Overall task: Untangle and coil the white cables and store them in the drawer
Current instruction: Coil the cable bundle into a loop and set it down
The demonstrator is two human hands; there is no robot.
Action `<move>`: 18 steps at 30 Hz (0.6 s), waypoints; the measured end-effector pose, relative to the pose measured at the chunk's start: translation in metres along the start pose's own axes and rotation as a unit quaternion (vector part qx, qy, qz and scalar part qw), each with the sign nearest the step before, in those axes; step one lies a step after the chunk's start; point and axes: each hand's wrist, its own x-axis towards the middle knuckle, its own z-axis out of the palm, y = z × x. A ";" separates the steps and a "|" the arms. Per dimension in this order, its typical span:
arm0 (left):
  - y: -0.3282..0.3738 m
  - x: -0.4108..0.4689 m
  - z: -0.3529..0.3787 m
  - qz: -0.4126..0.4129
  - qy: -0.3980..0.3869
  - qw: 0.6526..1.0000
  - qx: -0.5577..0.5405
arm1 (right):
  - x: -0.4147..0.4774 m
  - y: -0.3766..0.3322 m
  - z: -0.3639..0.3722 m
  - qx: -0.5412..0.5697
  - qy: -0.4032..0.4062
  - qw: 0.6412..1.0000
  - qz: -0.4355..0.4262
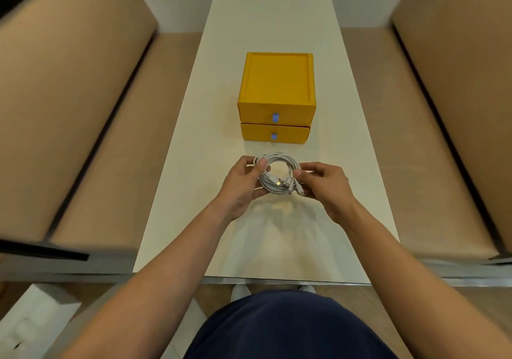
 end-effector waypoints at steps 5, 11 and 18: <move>-0.022 0.006 -0.008 0.043 0.068 0.994 0.076 | 0.001 0.022 0.015 -0.028 0.020 0.999 0.000; -0.045 0.002 -0.022 0.062 0.084 0.975 0.195 | -0.007 0.045 0.017 -0.081 0.038 0.996 -0.003; -0.061 0.001 -0.038 0.077 0.049 0.942 0.323 | -0.011 0.063 0.018 -0.168 0.045 0.985 -0.017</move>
